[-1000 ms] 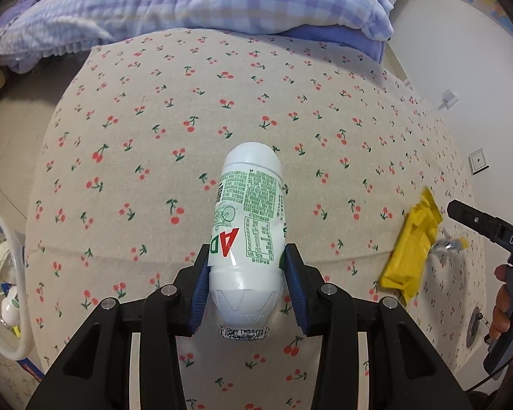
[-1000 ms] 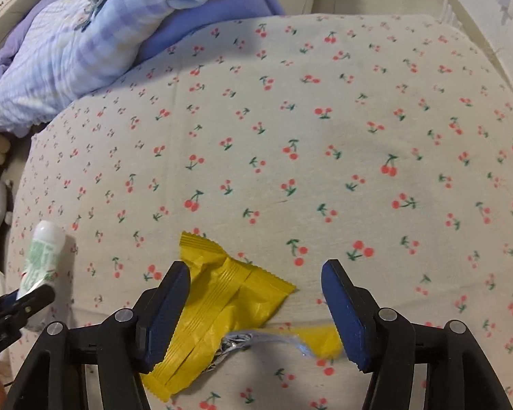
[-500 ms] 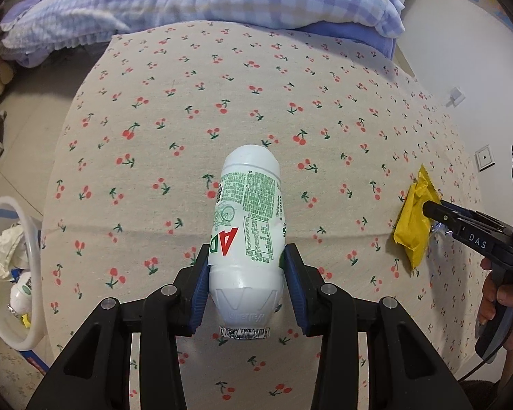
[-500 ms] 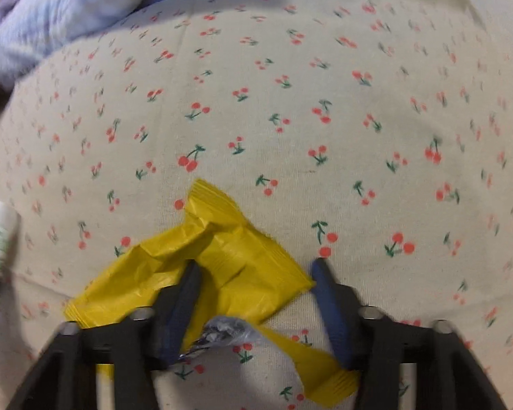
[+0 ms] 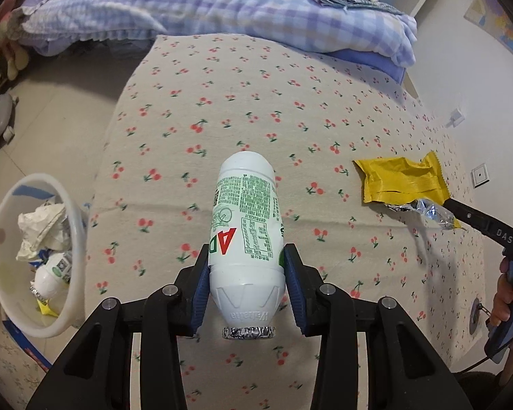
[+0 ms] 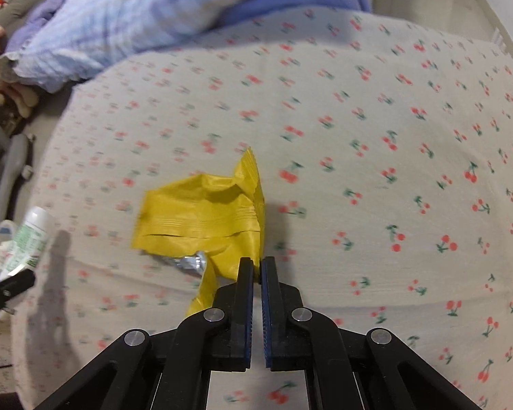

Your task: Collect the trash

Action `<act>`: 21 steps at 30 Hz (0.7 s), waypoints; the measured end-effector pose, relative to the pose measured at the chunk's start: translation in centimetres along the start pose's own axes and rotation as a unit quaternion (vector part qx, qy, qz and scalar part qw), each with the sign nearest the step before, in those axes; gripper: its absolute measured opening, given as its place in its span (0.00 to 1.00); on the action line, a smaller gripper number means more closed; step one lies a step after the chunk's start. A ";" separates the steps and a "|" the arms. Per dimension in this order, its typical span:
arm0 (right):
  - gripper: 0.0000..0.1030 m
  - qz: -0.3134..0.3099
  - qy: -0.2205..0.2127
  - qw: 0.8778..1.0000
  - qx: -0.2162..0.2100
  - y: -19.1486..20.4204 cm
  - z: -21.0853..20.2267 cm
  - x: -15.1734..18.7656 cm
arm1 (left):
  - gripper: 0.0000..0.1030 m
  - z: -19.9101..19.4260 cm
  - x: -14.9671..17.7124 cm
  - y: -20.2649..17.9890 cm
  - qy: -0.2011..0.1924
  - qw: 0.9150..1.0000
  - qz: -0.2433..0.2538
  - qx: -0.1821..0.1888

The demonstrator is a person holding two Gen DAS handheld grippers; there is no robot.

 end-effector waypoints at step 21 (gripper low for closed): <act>0.39 0.053 0.027 0.998 0.001 1.6 4.6 -1.2 | 0.41 -3.8 1.3 5.5 -0.023 0.999 -0.038 0.000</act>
Point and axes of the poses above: each gripper's, at about its wrist camera, not at the fingertips, and z roughly the way its jaws point, y to its left, x to its underside, the point moved 1 cm from there along z, roughly the way its jaws point
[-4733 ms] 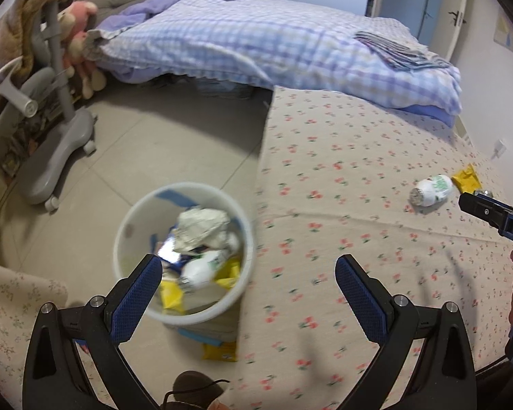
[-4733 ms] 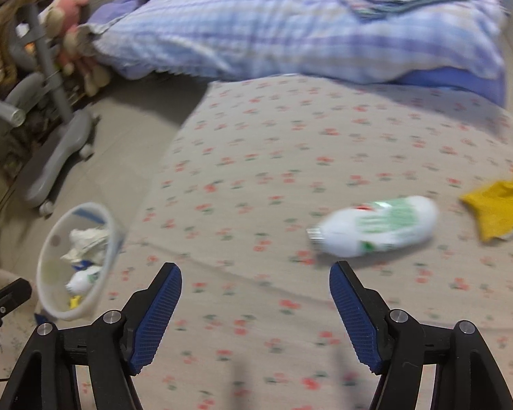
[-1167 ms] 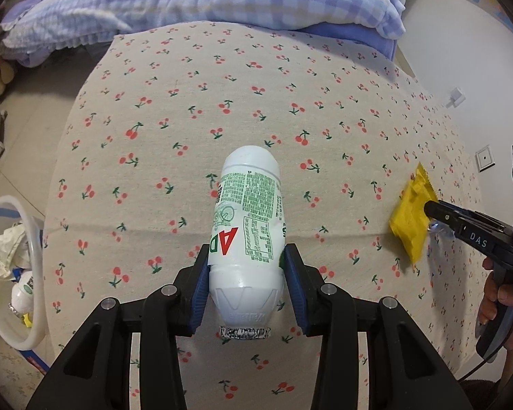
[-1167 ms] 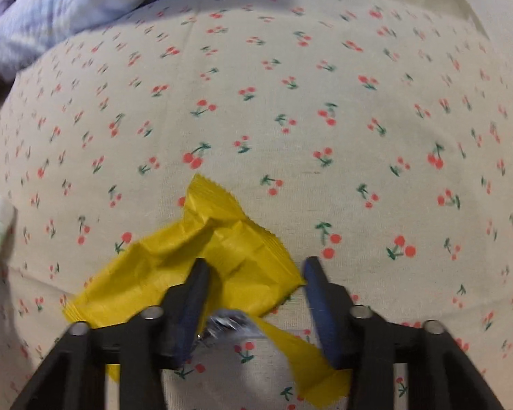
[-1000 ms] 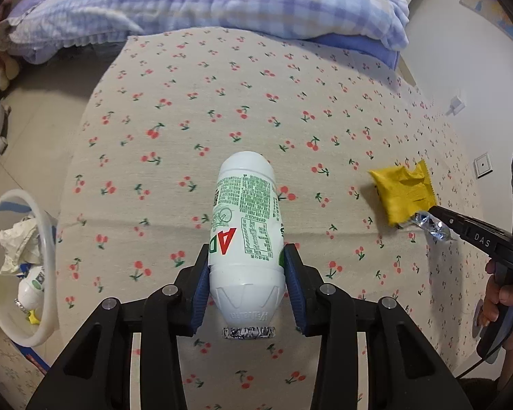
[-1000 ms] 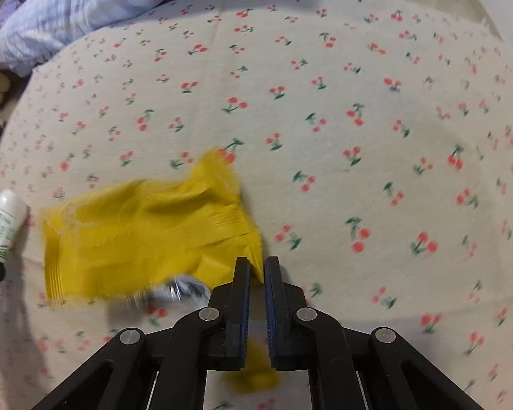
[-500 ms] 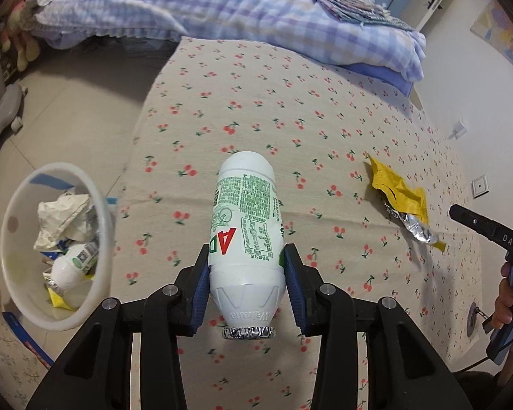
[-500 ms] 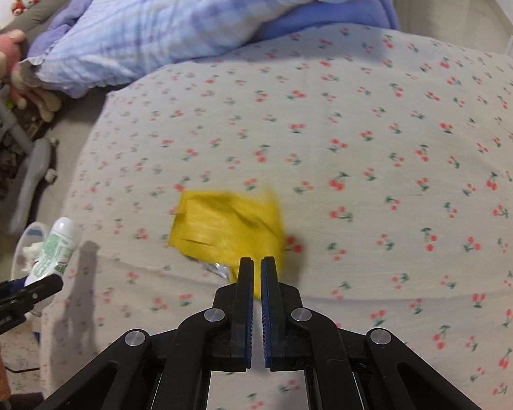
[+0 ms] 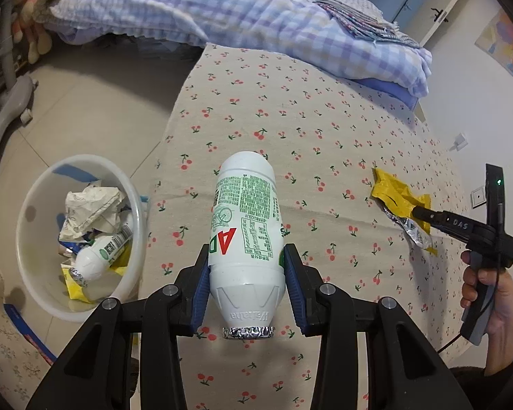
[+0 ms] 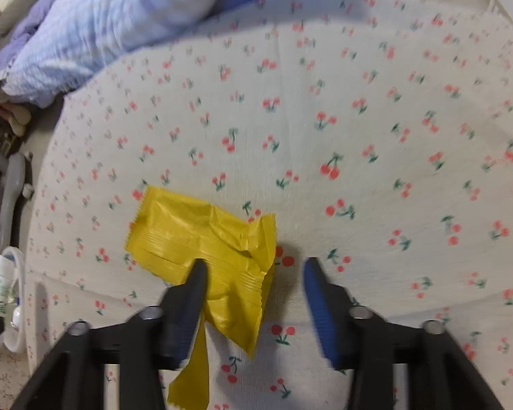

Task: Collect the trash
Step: 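Carry the yogurt bottle with the left tool and wrapper with the right tool to the wastebasket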

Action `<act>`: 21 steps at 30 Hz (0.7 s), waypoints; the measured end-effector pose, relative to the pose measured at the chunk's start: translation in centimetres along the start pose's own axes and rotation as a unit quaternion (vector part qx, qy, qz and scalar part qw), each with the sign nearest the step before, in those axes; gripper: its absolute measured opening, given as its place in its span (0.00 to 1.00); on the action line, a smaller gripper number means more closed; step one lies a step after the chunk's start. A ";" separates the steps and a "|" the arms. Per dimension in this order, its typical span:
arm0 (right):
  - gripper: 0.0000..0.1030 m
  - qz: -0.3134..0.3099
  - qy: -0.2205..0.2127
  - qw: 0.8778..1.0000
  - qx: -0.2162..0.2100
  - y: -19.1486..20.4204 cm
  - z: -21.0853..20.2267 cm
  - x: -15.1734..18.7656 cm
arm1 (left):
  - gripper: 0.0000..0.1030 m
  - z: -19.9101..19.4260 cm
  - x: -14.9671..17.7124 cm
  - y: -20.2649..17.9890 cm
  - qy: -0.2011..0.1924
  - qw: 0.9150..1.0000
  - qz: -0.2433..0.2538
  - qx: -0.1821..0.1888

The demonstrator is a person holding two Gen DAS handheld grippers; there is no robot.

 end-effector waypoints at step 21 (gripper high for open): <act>0.16 -0.068 -0.038 0.992 -0.097 11.3 -3.5 1.4 | 0.41 -4.9 0.6 11.7 -0.058 0.993 -0.099 -0.033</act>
Point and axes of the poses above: each gripper's, at about its wrist camera, not at the fingertips, and z roughly the way its jaws point, y to its left, x to its underside, the point moved 1 cm from there along z, roughly the way its jaws point
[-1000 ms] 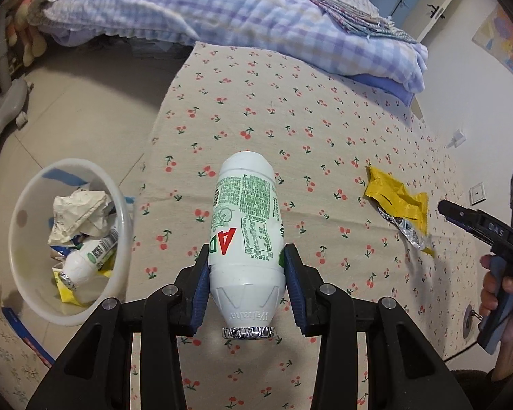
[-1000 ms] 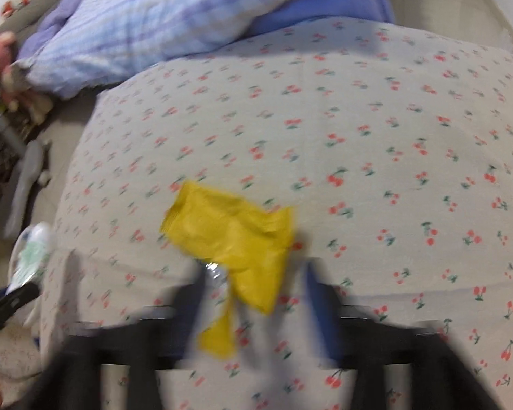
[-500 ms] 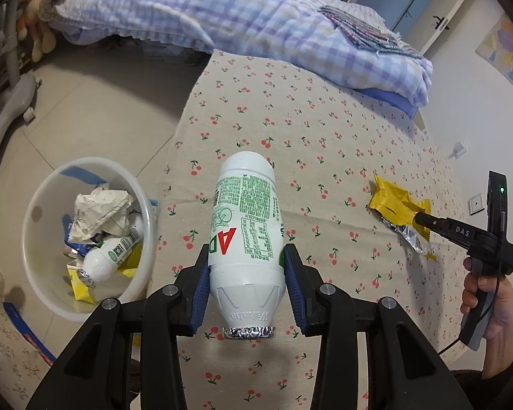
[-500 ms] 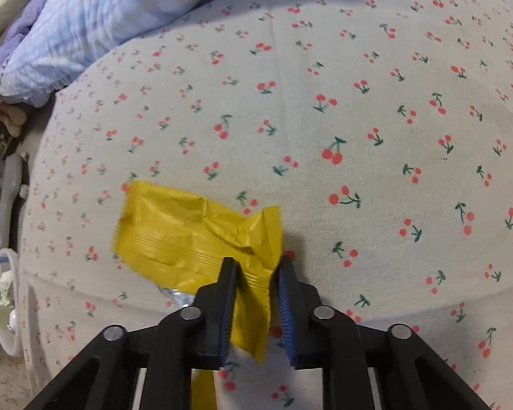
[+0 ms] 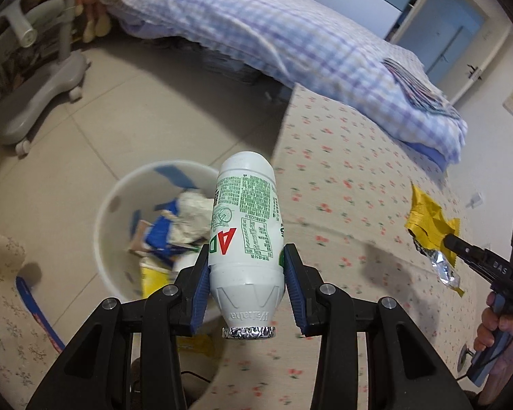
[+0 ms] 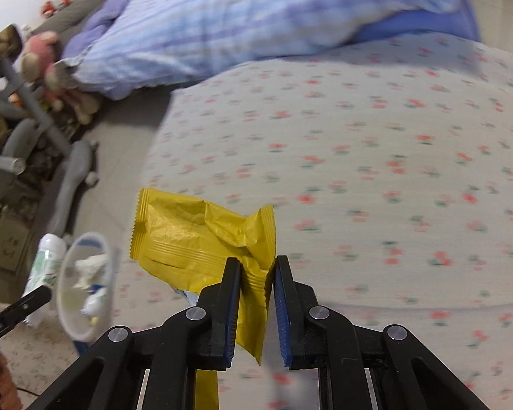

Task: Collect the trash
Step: 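Carry the yogurt bottle with the left tool and wrapper with the right tool to the wastebasket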

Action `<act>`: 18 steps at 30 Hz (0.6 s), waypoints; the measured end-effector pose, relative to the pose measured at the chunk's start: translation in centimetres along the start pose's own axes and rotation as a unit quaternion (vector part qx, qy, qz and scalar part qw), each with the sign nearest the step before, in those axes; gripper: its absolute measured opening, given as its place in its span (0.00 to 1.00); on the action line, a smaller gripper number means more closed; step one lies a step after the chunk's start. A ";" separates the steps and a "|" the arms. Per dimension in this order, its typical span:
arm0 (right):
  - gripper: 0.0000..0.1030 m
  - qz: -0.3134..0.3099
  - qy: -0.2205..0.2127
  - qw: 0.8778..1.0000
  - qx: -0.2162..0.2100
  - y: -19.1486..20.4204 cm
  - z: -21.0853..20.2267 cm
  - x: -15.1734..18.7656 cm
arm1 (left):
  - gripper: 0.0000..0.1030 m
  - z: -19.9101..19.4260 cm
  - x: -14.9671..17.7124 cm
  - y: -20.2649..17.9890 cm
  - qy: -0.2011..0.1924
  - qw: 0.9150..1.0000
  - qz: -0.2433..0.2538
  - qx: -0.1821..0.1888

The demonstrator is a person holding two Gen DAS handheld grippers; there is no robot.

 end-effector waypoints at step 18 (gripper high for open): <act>0.17 -0.069 0.050 0.996 -0.037 13.0 9.1 1.8 | 0.46 5.6 -0.4 8.4 0.044 0.997 -0.013 -0.055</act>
Point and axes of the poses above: each gripper's, at about its wrist camera, not at the fingertips, and z roughly the way its jaws point, y to its left, x to its underside, the point moved 1 cm from there along z, roughly the way its jaws point
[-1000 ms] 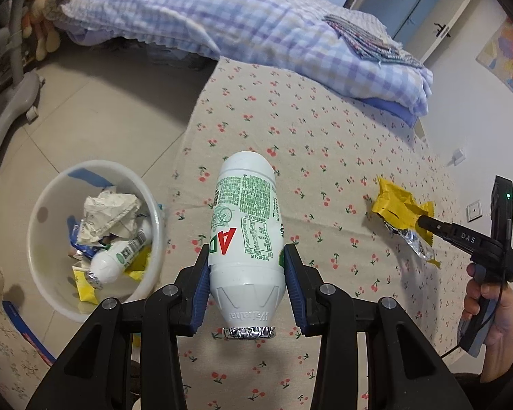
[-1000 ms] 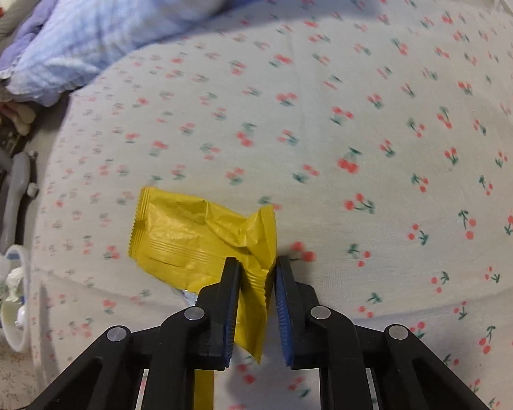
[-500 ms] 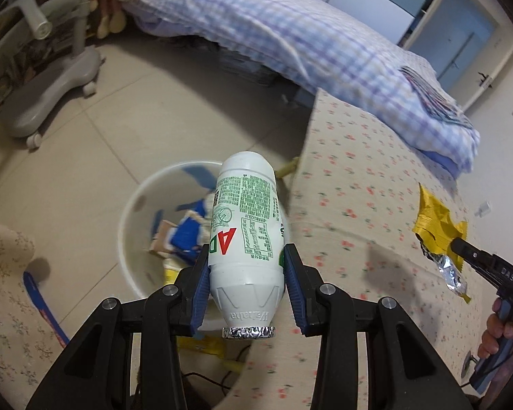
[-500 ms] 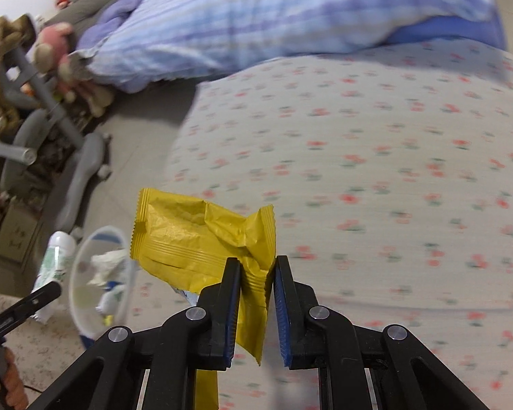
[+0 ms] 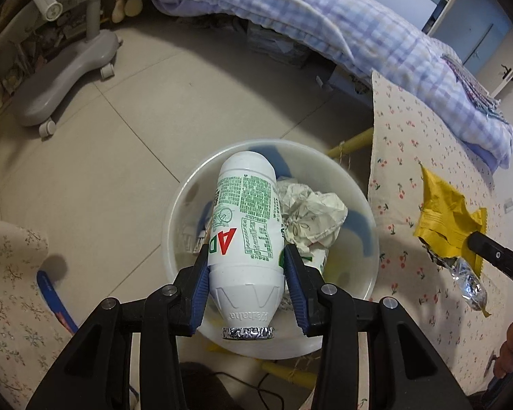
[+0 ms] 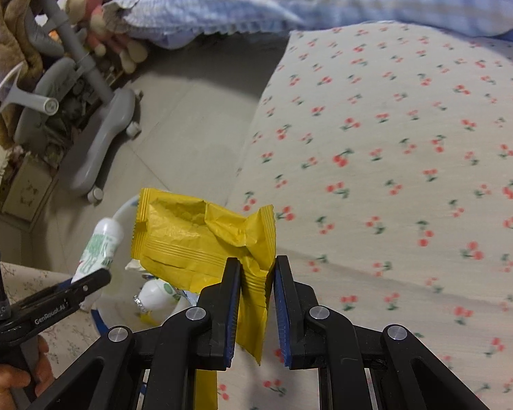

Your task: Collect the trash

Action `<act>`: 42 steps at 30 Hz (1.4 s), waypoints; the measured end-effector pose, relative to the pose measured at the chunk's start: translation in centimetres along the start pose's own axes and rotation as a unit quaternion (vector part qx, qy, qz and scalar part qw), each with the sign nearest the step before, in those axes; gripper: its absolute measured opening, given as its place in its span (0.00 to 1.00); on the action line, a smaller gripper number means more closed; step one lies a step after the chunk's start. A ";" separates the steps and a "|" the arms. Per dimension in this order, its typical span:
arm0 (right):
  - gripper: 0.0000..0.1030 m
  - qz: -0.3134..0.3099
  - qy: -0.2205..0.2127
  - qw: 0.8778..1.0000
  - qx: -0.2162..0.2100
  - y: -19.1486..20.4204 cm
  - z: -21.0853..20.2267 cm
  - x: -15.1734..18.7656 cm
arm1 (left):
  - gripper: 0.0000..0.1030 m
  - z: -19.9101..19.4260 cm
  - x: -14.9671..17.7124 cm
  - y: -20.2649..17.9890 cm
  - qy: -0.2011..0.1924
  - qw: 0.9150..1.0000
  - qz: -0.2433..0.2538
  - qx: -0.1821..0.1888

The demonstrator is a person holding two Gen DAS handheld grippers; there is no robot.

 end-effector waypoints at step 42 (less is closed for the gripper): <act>0.82 -0.059 -0.057 0.996 0.035 2.6 -6.3 4.6 | 1.00 -9.9 8.5 -3.6 -0.067 0.998 0.011 0.004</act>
Point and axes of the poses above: each gripper's, at about its wrist camera, not at the fingertips, and z roughly the way its jaws point, y to its left, x to its underside, the point moved 1 cm from there along z, roughly the way its jaws point
